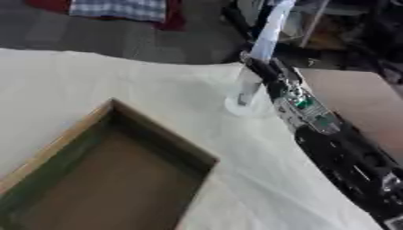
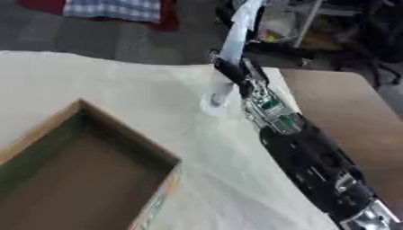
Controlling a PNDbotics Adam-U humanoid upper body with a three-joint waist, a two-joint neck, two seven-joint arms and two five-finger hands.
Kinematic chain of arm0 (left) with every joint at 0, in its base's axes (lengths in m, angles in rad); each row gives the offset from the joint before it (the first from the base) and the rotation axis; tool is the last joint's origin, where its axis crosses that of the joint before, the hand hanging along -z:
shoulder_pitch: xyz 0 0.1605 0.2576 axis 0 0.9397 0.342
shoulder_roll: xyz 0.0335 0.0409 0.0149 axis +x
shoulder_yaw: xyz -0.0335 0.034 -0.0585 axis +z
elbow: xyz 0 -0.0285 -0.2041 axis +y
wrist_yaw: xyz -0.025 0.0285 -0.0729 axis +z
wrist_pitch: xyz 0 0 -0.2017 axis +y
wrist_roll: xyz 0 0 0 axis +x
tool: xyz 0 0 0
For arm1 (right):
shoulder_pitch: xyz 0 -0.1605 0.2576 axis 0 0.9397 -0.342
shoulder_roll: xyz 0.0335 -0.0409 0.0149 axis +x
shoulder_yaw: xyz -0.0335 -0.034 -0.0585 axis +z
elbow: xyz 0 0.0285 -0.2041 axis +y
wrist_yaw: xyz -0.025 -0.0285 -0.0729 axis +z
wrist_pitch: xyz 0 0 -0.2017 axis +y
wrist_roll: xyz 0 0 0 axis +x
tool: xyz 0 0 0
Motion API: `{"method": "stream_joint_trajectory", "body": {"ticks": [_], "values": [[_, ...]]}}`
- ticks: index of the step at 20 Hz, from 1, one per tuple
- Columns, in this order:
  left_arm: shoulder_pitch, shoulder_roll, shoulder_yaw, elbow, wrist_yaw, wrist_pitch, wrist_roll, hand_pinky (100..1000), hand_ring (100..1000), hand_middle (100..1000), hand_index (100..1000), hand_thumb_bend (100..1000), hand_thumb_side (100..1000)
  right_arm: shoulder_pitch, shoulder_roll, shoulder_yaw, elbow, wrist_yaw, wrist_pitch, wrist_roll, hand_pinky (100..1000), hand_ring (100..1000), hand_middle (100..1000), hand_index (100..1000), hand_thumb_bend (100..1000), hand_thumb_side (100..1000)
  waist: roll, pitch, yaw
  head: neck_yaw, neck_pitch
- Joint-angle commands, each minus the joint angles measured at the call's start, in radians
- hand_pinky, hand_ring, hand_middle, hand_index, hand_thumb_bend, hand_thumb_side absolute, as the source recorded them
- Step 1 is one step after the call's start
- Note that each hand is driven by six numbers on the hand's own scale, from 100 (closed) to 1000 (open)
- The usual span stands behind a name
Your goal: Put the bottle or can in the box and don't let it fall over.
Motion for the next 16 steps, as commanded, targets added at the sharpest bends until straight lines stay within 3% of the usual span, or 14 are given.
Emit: {"method": "stream_joint_trajectory", "body": {"ticks": [1,8,10,16], "values": [[-0.014,0.014,-0.001,-0.020,0.004,-0.001,-0.004,1000,1000,1000,727,444,571,-0.012,-0.021,-0.005,-0.026,-0.004,-0.013,-0.017,1000,628,686,371,100,436,0.007,-0.020,-0.001,-0.007,-0.004],[-0.014,0.013,-0.002,-0.020,0.004,0.000,-0.004,1000,1000,1000,726,442,570,-0.010,-0.020,0.001,-0.041,-0.005,-0.039,-0.018,1000,523,581,248,100,437,0.007,-0.019,0.001,-0.010,0.002],[-0.014,0.013,-0.002,-0.020,0.004,0.000,-0.004,1000,1000,1000,726,440,569,-0.009,-0.020,0.002,-0.042,-0.006,-0.039,-0.016,957,466,494,171,100,415,0.007,-0.019,0.002,-0.010,0.003],[-0.013,0.014,-0.003,-0.021,0.003,0.000,-0.005,1000,1000,1000,725,441,569,-0.005,-0.017,0.002,-0.046,-0.024,-0.039,-0.024,950,443,456,150,100,423,0.005,-0.022,0.001,-0.011,0.008]]}}
